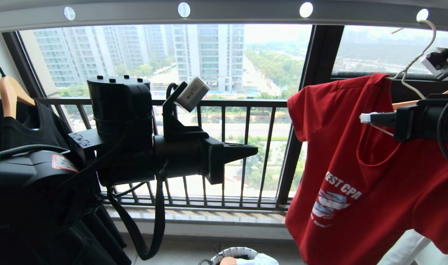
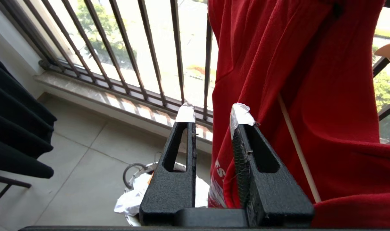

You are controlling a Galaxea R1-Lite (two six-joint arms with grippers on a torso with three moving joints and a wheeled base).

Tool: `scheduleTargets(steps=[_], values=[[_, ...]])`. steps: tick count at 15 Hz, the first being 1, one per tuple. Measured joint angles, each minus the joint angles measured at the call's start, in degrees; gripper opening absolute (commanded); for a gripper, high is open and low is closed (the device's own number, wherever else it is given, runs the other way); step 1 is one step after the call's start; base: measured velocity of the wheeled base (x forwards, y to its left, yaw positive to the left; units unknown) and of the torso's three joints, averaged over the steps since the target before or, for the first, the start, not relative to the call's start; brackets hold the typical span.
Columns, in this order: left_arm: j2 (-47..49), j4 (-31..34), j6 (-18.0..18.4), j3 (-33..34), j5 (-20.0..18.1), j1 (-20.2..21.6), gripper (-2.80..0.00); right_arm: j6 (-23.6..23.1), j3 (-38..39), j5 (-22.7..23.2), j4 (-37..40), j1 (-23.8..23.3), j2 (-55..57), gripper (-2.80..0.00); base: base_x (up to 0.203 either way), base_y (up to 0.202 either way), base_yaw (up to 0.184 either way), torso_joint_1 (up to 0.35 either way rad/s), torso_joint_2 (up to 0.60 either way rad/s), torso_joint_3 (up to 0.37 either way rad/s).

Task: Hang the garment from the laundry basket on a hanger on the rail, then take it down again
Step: Take the clothes off the clothes rack

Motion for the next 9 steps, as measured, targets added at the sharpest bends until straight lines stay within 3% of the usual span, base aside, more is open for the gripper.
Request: scheduleTargets(steps=[9], values=[[-0.45,0.01,0.0,0.04,0.02,-0.02,-2.8,-3.04,2.24,-5.56,-1.06,-0.22,-1.29,0.0,0.0,0.0,0.0,0.0,0.0,0.0]])
